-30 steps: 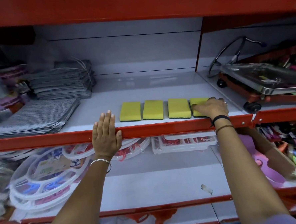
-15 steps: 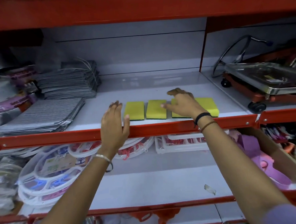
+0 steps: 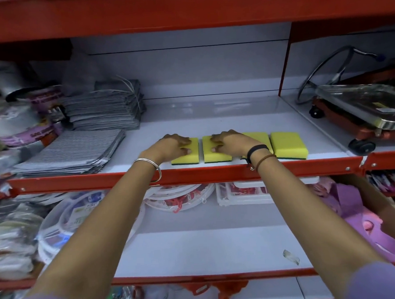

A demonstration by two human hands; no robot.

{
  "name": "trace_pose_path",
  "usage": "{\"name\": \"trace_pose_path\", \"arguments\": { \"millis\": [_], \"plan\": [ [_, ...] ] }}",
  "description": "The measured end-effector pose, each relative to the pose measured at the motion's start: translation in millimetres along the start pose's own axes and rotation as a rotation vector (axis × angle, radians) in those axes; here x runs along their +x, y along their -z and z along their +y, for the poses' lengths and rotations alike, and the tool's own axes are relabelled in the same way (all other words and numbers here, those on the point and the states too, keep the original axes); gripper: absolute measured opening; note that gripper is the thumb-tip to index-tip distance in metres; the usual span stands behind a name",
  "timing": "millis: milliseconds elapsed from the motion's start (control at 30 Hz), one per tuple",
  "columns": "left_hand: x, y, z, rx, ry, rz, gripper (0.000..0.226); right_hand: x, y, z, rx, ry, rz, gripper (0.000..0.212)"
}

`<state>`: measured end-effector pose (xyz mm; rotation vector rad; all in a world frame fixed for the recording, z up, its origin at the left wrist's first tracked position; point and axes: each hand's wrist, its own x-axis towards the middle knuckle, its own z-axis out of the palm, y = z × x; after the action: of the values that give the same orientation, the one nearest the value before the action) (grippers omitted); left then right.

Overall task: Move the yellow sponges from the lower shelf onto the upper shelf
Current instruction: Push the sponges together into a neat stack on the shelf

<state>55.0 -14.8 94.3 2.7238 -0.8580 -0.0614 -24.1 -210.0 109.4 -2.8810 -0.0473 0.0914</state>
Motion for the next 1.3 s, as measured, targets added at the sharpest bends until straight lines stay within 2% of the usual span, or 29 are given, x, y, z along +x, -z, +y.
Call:
{"name": "trace_pose_path", "arguments": {
  "millis": [433, 767, 933, 1033, 1133, 1200, 1300],
  "plan": [
    [-47, 7, 10, 0.057, -0.021, 0.01, 0.048, -14, -17, -21, 0.073, 0.034, 0.022, 0.055],
    [-53, 2, 21, 0.067, 0.016, 0.044, 0.048, -23, -26, -29, 0.097, 0.02, 0.1, 0.053],
    [-51, 9, 24, 0.021, 0.027, -0.008, 0.039, -33, -28, -24, 0.143, 0.077, 0.124, 0.047],
    [-42, 15, 30, 0.0, 0.028, 0.046, 0.029, -46, -24, -9, 0.202, 0.09, 0.221, 0.045],
    [-26, 16, 54, 0.022, -0.082, 0.158, 0.028, -57, -11, 21, 0.235, 0.075, 0.412, 0.039],
    [-12, 12, 77, 0.029, -0.184, 0.181, 0.028, -64, 0, 43, 0.234, 0.021, 0.511, 0.034],
    [15, 0, 112, 0.044, -0.29, 0.124, 0.03, -71, 12, 80, 0.184, -0.138, 0.559, 0.031]
  ]
}}
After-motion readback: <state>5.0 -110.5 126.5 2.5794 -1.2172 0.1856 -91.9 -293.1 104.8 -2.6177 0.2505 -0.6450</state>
